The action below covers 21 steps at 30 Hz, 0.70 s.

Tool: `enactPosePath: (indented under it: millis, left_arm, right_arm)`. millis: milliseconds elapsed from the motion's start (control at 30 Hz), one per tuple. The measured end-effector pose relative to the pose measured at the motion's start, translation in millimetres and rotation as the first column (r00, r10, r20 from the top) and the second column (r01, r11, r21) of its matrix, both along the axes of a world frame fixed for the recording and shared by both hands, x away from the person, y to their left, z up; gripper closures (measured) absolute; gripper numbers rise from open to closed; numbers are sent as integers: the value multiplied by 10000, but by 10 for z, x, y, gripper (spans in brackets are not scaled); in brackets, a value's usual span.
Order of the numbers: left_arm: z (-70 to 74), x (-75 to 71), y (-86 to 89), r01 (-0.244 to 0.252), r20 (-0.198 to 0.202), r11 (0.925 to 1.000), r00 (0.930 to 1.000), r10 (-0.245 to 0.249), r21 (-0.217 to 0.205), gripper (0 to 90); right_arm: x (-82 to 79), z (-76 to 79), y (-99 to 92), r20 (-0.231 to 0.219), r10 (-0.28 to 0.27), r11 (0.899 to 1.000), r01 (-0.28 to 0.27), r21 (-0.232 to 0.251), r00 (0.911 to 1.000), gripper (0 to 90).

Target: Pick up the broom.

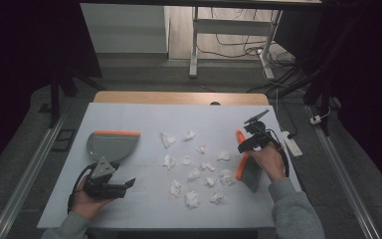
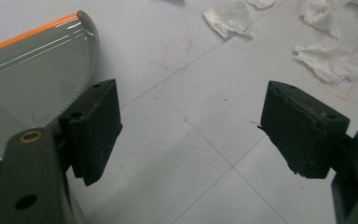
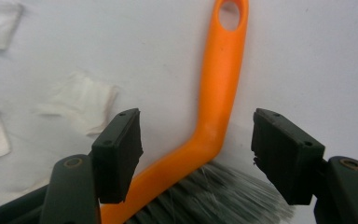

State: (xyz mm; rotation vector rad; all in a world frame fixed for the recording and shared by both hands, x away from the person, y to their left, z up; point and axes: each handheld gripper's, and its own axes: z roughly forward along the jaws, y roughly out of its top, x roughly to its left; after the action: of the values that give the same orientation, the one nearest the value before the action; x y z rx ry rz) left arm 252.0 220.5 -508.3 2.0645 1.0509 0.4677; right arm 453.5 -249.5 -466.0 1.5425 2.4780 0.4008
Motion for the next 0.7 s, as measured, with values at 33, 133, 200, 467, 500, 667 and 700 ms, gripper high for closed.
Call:
enactPosePath:
  millis: [33,133,200,467,500,667,700]
  left_arm:
    - [-1,0,0,0,0,10000,10000,0,1,211]
    - [-4,1,-2,22,-16,10000,10000,-22,17,211]
    - [-8,3,-4,43,-27,10000,10000,-43,31,211]
    - [-12,2,-11,59,-16,10000,10000,-59,74,211]
    - [-13,2,-13,65,-14,9999,10000,-65,77,211]
    - [-13,-1,-20,74,8,9999,10000,-74,85,211]
    - [-13,-2,-20,73,4,9999,10000,-73,96,211]
  right_arm:
    - [21,-30,-8,-119,-71,10000,71,-30,9999,331]
    - [63,-91,-30,-312,-286,9996,283,-72,9991,332]
    - [80,-125,-36,-410,-343,9994,341,-65,9986,343]
    - [120,-217,-33,-713,-546,9984,532,-210,9960,457]
    - [124,-230,-23,-739,-692,9970,664,-396,9949,506]
    - [124,-226,16,-715,-1030,9930,984,-658,9921,618]
    - [124,-228,24,-691,-1121,9917,1072,-712,9913,633]
